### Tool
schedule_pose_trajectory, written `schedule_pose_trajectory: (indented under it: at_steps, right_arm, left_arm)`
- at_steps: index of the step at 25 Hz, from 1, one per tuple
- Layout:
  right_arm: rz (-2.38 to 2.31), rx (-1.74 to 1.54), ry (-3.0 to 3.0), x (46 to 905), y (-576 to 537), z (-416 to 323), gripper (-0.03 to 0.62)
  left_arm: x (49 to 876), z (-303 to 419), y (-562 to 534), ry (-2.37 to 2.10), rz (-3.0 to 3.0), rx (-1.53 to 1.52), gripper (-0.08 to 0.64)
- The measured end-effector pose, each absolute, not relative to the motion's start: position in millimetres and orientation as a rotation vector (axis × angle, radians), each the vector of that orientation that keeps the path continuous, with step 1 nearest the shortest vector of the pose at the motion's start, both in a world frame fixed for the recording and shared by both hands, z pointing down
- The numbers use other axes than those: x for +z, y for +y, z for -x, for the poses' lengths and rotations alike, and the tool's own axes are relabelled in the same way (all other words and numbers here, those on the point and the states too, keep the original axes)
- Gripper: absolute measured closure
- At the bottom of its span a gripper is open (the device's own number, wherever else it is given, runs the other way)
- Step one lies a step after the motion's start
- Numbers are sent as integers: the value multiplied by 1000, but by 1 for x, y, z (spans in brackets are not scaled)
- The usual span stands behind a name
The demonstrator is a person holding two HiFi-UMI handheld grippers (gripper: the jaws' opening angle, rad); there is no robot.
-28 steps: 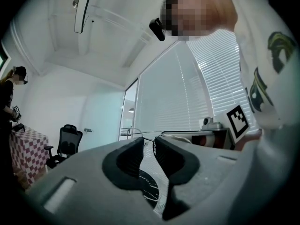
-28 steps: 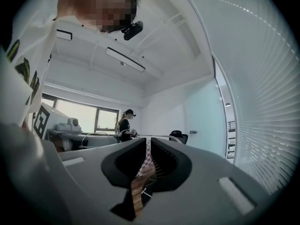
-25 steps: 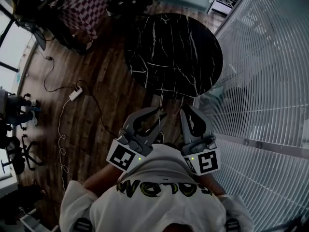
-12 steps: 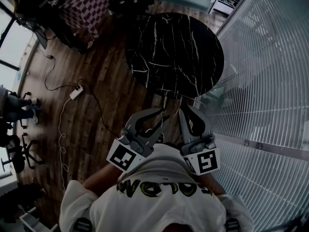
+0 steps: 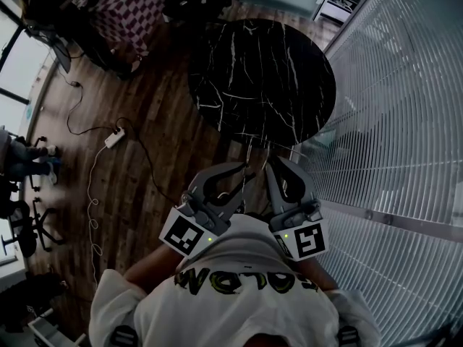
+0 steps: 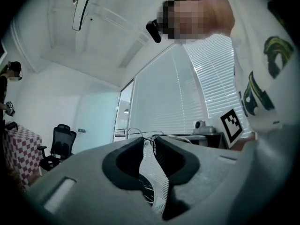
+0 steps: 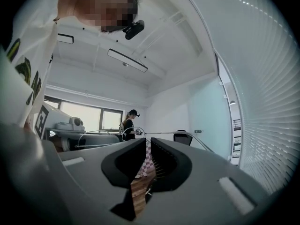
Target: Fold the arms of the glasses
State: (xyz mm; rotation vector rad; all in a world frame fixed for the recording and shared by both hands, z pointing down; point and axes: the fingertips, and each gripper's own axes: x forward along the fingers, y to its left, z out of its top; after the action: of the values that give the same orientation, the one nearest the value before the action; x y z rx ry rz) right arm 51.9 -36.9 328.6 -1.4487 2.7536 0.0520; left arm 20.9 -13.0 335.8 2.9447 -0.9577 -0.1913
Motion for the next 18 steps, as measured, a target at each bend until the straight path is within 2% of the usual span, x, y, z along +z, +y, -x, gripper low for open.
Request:
schedule_pose_trajectory:
  at_steps: [18]
  right_arm:
    - [1596, 93, 2700, 334, -53, -91, 551]
  left_arm:
    - [342, 34, -41, -1098, -2852, -184, 480]
